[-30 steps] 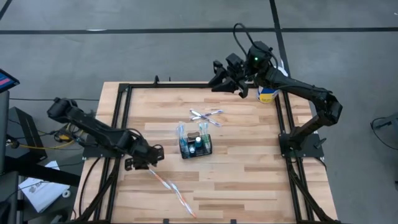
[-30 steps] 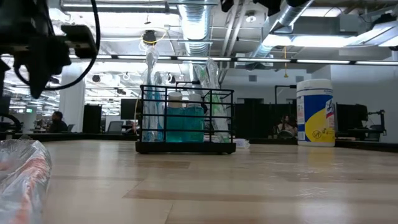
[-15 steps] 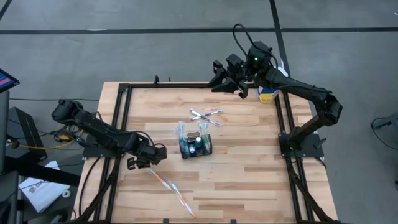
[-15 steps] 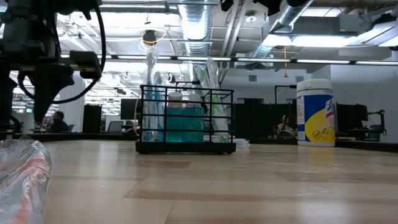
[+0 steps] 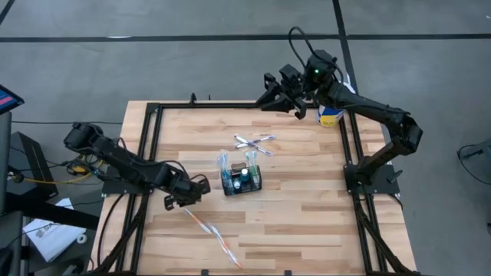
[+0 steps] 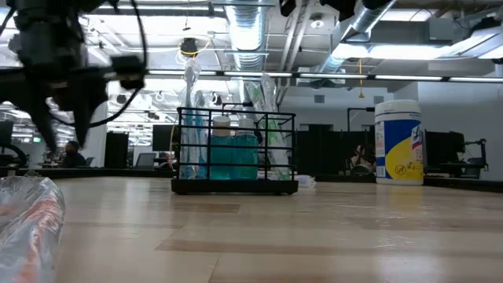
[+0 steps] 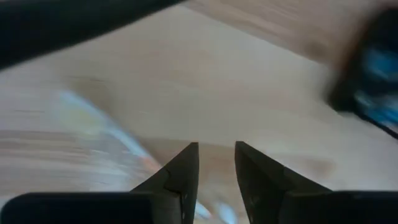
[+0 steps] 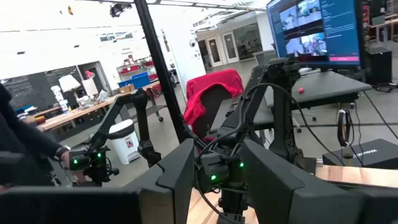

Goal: Pick & Place toothbrushing station
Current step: Put the left orange toothbrush into the mesh organizer

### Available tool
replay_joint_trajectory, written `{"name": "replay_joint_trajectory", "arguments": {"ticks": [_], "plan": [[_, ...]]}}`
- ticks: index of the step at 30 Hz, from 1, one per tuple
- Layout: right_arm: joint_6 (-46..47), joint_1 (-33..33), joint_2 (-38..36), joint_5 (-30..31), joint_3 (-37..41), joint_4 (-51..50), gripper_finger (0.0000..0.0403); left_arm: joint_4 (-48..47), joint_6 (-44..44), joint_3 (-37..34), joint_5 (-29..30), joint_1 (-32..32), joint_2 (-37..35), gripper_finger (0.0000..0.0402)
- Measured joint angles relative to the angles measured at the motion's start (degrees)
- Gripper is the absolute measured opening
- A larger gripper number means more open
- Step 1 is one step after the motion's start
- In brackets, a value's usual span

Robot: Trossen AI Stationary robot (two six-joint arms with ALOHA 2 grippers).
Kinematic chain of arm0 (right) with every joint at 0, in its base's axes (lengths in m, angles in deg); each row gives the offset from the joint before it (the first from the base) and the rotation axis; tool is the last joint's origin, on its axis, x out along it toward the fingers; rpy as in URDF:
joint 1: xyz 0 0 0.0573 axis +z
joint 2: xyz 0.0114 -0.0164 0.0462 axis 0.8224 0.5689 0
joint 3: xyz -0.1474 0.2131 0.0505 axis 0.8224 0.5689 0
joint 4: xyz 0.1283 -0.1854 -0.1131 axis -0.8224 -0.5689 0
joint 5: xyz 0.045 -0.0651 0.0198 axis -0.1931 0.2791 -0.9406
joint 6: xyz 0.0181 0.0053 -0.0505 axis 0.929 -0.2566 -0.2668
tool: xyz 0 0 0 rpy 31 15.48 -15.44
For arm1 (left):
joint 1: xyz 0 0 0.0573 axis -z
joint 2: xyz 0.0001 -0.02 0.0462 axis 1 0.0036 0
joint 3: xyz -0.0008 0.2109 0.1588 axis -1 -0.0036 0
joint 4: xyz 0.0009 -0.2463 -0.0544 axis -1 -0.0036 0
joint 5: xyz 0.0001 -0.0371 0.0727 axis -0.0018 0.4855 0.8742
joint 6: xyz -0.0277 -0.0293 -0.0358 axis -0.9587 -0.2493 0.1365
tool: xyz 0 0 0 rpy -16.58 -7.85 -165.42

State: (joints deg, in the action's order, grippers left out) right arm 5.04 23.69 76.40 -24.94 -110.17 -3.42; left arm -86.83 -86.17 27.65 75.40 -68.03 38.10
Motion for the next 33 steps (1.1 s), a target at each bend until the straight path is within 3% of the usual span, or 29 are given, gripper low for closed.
{"name": "replay_joint_trajectory", "arguments": {"ticks": [4,10,21,26,33], "plan": [[1.84,-0.85,0.0,0.11,0.0,0.0,0.0127,-0.64,-3.06,-2.03,-2.25,1.57,0.09,0.0082],[2.04,-1.18,0.0,0.15,0.0,0.0,0.0127,-0.43,-0.42,-2.11,-1.04,1.96,-0.69,0.008],[2.04,-1.51,0.0,0.15,0.0,0.0,0.0127,-0.35,2.51,0.76,-3.6,7.18,-0.87,0.0139],[1.59,-1.97,0.0,0.15,0.0,0.0,0.0127,-1.62,11.48,0.76,-4.53,10.23,-0.94,0.0165],[2.01,-2.34,1.45,0.47,-0.02,-0.55,0.0127,-3.43,36.85,0.79,-0.96,8.45,-5.88,0.0157]]}}
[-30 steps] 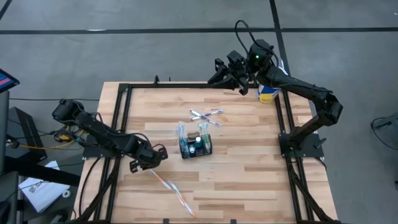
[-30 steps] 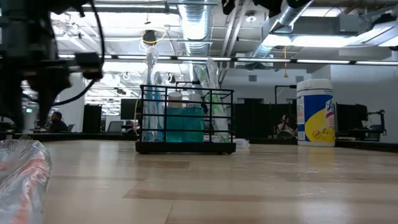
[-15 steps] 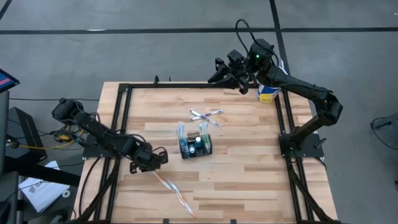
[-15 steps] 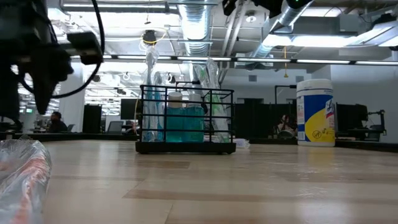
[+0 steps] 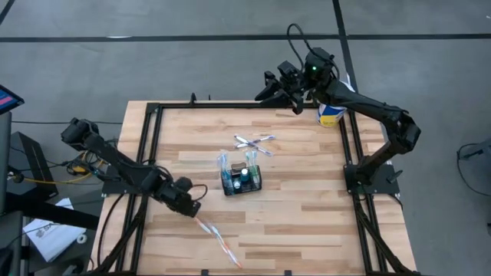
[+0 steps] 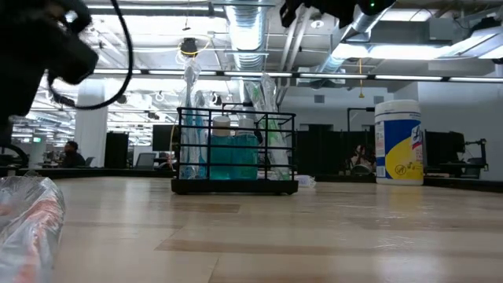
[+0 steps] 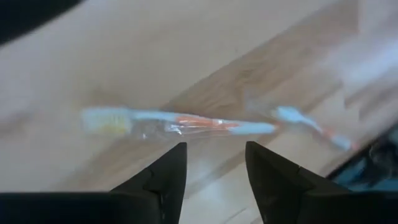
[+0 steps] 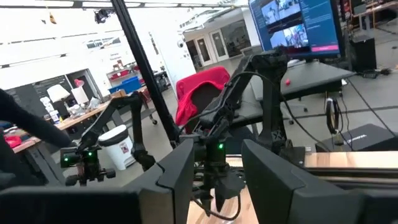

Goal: Pick & Place toothbrushing station
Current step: Put the left orange toothbrush into the mesh organizer

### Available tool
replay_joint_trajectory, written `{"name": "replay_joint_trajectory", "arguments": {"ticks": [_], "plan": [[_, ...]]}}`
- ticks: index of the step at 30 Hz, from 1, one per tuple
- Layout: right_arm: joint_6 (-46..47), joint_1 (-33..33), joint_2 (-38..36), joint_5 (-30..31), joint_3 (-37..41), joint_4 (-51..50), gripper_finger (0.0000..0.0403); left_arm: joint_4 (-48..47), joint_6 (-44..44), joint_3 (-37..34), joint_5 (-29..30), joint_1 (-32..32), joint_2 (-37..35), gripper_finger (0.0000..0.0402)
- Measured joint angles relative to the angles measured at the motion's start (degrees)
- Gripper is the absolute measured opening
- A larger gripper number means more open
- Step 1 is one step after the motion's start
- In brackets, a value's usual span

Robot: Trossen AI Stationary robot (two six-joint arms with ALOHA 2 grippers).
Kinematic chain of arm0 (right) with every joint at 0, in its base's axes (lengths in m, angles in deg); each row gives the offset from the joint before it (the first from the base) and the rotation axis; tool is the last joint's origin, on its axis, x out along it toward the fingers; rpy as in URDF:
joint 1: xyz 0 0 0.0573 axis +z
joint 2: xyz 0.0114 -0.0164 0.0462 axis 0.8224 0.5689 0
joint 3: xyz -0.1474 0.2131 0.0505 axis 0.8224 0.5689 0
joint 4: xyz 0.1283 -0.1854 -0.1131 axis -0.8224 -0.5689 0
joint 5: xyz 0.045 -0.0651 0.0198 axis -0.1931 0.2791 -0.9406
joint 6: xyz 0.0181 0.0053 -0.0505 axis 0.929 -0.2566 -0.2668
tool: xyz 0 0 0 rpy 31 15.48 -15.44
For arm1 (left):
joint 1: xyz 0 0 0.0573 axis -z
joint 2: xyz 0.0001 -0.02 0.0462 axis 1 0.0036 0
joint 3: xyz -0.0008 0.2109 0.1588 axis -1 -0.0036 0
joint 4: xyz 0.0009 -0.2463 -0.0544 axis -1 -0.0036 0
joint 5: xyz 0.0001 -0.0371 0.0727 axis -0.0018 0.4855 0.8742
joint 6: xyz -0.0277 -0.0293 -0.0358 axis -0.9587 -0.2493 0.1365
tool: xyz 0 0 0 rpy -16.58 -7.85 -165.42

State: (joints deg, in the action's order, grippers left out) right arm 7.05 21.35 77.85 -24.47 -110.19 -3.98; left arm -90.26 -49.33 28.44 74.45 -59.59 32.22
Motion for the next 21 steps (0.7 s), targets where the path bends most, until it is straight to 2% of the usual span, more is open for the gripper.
{"name": "replay_joint_trajectory", "arguments": {"ticks": [4,11,15,21], "plan": [[2.77,0.2,1.04,1.9,0.0,0.07,0.0127,-7.79,12.84,0.0,0.37,-0.36,-4.68,0.0143],[6.1,2.17,1.48,12.26,-0.01,5.57,0.0127,-23.36,35.87,-0.01,0.64,-0.3,-11.86,0.0139],[9.29,3.19,1.33,17.56,-0.04,9.07,0.0127,-24.01,51.38,-0.02,3.0,0.44,-13.34,0.0147],[11.61,4.43,1.37,20.91,-0.02,10.22,0.0127,-23.57,72.29,-0.09,3.99,1.84,-12.99,0.0158]]}}
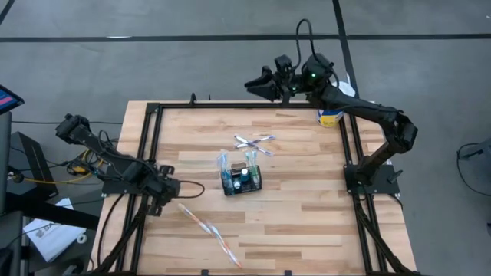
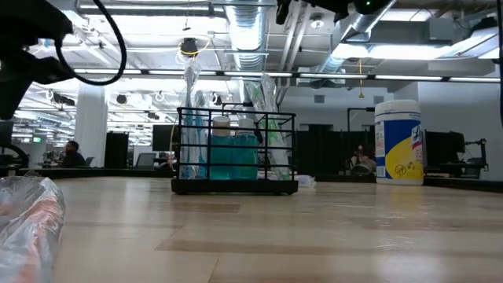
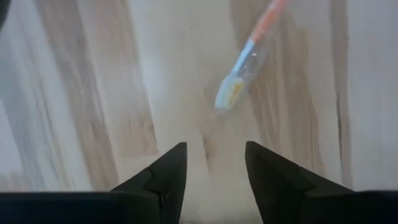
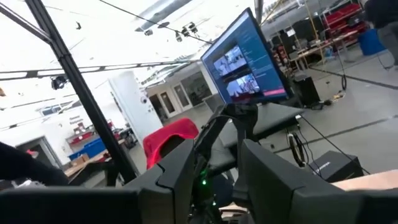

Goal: Pick & Place toothbrushing station
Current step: Put the left orange toothbrush into the mesh organizer

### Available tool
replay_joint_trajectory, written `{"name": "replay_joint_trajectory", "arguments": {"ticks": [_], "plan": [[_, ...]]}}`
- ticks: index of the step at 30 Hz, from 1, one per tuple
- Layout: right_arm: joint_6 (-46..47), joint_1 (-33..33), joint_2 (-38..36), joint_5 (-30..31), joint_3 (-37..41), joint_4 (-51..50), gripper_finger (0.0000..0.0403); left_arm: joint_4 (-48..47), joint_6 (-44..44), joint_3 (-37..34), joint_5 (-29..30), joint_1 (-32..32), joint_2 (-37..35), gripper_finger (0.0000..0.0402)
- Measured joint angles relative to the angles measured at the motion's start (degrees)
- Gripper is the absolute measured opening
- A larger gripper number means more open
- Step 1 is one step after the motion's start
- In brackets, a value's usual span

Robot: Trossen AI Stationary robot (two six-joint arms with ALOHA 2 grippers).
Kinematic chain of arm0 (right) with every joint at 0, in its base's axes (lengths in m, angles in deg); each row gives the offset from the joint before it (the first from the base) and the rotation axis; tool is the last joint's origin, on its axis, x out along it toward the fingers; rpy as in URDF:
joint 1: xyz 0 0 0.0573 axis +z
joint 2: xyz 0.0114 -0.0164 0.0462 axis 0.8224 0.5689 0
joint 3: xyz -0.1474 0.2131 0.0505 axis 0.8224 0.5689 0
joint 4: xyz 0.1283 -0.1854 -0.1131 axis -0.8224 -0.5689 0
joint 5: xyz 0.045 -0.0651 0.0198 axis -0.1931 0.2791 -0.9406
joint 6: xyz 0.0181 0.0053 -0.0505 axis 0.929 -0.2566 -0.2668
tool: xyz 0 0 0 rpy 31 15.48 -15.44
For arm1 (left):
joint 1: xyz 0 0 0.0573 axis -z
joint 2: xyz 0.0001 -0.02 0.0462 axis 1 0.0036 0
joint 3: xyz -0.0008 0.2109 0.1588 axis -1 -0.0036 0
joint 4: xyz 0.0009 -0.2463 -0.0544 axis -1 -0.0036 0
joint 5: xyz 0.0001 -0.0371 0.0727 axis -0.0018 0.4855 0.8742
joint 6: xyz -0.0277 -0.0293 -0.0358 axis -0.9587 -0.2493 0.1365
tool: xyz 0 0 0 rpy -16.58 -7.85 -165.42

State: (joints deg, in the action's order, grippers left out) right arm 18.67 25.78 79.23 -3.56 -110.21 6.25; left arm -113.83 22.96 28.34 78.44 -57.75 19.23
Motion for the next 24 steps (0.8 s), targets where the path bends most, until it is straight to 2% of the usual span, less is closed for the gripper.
{"name": "replay_joint_trajectory", "arguments": {"ticks": [3,8,14,19,24], "plan": [[0.01,0.05,0.0,0.33,0.0,0.03,0.0127,2.63,4.13,-0.67,-0.34,0.18,0.0,0.0163],[-0.1,0.3,0.02,0.96,0.0,-0.87,0.0127,5.54,4.59,-0.75,-1.27,0.16,2.34,0.017],[-0.08,0.3,0.0,-0.13,0.0,-0.6,0.0127,12.99,3.54,-3.49,-3.32,0.16,8.82,0.0173],[-0.27,0.27,0.0,-1.71,0.0,-0.61,0.0127,13.66,3.23,-4.02,-3.82,0.16,14.84,0.0168],[-1.52,0.27,0.0,-1.92,0.0,-0.86,0.0127,18.97,3.19,-4.02,-3.37,0.14,18.06,0.0162]]}}
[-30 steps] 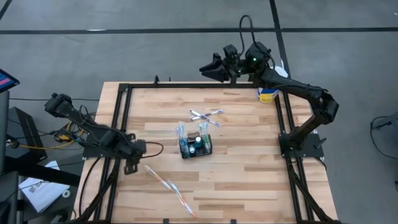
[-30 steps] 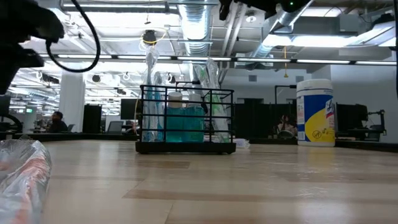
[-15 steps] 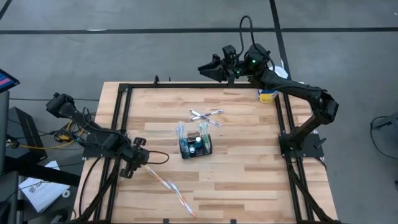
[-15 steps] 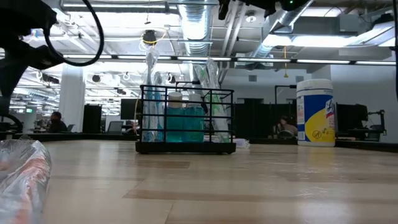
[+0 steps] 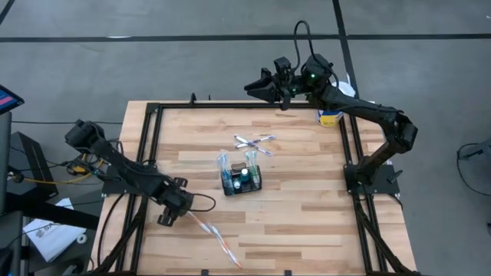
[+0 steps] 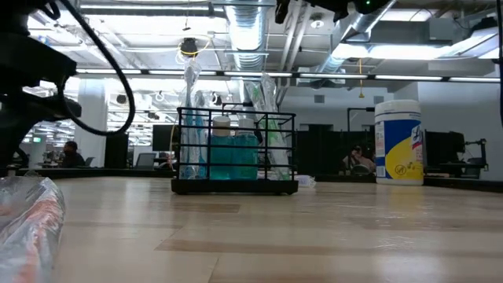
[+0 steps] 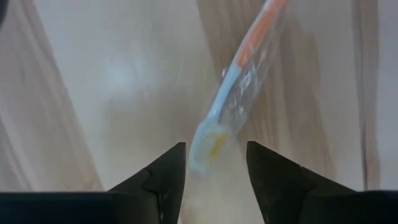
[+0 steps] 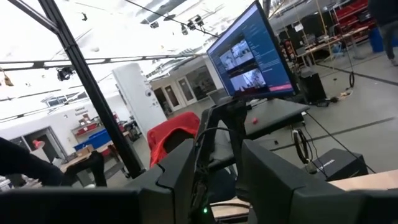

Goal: Pick & Place toothbrushing station
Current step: Put the left orange toothbrush into the mesh organizer

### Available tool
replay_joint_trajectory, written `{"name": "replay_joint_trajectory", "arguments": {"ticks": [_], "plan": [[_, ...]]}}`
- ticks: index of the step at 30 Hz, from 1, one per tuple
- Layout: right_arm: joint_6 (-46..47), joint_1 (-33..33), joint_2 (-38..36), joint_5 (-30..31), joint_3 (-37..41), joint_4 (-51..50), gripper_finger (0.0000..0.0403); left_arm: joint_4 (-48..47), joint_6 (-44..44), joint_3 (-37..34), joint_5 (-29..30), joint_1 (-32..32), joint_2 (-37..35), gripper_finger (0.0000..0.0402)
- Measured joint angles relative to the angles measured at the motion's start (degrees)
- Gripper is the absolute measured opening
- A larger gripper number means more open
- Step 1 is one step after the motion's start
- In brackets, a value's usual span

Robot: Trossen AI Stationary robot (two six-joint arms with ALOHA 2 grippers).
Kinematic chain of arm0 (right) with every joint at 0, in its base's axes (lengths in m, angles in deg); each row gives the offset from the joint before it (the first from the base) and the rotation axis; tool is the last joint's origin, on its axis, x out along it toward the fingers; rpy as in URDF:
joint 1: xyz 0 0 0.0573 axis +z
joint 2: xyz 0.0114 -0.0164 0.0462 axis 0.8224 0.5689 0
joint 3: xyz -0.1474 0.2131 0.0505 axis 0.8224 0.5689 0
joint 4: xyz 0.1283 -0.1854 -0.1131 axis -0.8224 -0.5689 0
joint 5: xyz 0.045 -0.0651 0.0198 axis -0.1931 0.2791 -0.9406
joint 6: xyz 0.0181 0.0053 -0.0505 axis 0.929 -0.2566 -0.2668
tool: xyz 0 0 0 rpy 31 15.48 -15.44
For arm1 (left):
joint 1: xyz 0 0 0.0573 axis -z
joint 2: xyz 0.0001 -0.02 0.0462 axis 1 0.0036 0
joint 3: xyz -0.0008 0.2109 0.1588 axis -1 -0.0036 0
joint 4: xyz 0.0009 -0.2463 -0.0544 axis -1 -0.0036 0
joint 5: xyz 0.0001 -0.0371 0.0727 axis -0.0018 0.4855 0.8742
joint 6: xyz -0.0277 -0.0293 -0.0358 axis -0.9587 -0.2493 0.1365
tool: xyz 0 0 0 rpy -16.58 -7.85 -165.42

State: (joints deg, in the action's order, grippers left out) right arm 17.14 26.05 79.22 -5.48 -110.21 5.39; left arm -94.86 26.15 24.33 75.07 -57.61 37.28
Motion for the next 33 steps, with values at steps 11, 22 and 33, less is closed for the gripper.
{"name": "replay_joint_trajectory", "arguments": {"ticks": [11,22,33], "plan": [[-0.15,-0.09,0.0,-2.3,0.0,0.03,0.0127,2.73,-3.41,-0.09,-0.79,-0.28,3.2,0.014],[-0.09,-0.09,0.0,-2.82,0.0,0.24,0.0127,4.15,-8.01,-0.2,-2.44,-0.28,6.06,0.0079],[-0.11,-0.52,0.0,-3.0,0.0,1.65,0.0127,-12.08,-20.68,12.08,-8.39,-3.96,-9.45,0.0002]]}}
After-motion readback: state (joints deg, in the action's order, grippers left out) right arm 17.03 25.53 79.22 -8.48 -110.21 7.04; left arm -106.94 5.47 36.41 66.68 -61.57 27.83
